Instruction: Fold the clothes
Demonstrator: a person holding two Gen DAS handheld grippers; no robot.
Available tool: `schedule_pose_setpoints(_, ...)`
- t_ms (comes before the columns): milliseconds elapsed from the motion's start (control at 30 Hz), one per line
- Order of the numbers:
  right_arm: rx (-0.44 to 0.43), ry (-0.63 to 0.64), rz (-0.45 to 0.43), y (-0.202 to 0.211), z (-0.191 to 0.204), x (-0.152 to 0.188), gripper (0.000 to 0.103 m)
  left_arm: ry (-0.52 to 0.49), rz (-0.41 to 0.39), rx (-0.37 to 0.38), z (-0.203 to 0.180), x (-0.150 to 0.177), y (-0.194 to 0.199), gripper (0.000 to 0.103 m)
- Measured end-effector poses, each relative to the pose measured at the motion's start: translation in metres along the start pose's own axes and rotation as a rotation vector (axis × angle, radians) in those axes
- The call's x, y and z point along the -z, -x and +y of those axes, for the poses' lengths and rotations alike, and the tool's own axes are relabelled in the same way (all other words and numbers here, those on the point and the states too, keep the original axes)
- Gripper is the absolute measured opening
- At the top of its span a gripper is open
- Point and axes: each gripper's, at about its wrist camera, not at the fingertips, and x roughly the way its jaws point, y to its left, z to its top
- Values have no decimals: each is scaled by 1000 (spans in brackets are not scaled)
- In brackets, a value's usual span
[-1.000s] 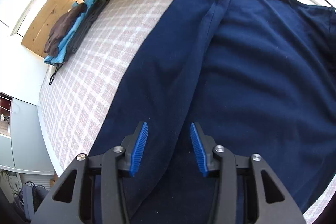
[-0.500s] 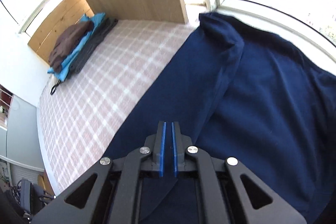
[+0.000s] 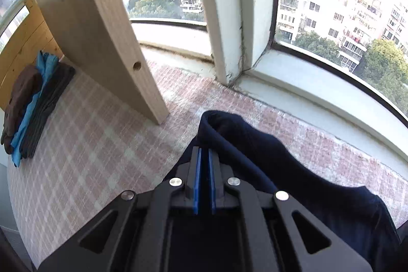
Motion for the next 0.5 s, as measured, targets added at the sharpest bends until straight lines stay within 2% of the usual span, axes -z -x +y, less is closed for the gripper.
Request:
schedule_pose_setpoints(67, -23, -73, -89, 13, -19, -7, 6, 17, 7, 9, 2, -4, -2, 6)
schedule_pose_setpoints(100, -41, -73, -98, 17, -22, -8, 6, 24, 12, 12, 2, -6, -3, 6)
schedule_pose_setpoints(200, -93, -11, -95, 26, -17, -4, 6, 33, 27, 10, 0, -14, -6, 6)
schedule_pose_setpoints(267, -115, 61, -49, 20, -6, 0, 6, 39, 33, 12, 0, -19, -8, 6)
schedule_pose_setpoints(333, -56, 133, 2, 2, 5, 1, 6, 44, 35, 21, 0, -24, -11, 6)
schedule_pose_setpoints(367, -23, 161, 19, -9, 8, 0, 2, 47, 35, 25, 0, -27, -12, 6)
schedule_pose_setpoints(467, 2, 144, 13, -16, 5, -12, 2, 50, 32, 22, -1, -33, -15, 4)
schedule_pose_setpoints(500, -8, 146, -2, -2, 6, -10, 3, 46, 31, 17, -2, -35, -16, 2)
